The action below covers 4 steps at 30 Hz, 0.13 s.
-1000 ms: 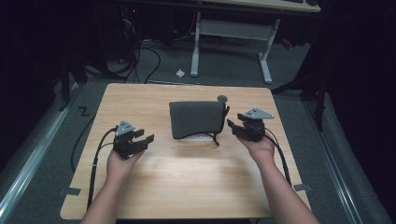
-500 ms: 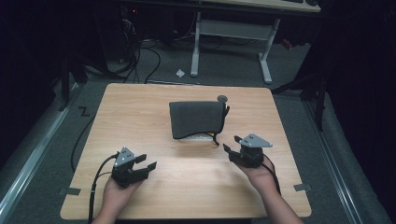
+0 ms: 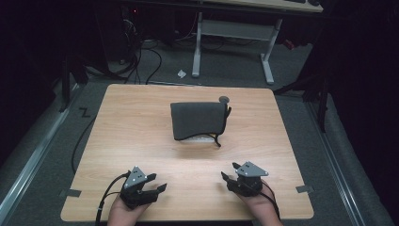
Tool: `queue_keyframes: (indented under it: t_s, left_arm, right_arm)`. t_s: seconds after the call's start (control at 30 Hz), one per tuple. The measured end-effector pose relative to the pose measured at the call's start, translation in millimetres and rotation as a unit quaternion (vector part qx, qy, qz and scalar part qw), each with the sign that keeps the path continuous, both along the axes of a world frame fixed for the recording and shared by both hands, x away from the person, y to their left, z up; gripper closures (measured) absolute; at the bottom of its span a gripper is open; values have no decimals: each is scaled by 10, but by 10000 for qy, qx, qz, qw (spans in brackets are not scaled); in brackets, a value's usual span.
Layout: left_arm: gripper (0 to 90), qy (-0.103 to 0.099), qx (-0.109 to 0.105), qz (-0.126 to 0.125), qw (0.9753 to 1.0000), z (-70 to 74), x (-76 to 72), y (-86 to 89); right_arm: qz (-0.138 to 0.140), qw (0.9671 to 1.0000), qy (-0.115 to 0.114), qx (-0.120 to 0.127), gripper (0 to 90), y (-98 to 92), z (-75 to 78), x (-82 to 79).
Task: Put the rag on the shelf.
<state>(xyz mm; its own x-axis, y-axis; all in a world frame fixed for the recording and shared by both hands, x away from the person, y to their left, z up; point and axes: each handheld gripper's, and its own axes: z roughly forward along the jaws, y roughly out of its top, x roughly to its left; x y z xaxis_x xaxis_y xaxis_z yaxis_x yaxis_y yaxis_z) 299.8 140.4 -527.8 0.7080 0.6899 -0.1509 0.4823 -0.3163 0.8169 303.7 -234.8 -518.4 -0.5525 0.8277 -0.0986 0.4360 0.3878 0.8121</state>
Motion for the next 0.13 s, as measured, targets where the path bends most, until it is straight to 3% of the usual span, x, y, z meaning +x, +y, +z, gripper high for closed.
queue_keyframes:
  t_s: [0.13]
  left_arm:
    - [409,18,37,68,10000,-17,9,25]
  right_arm:
    - [43,9999,92,9,424,-11,-42,20]
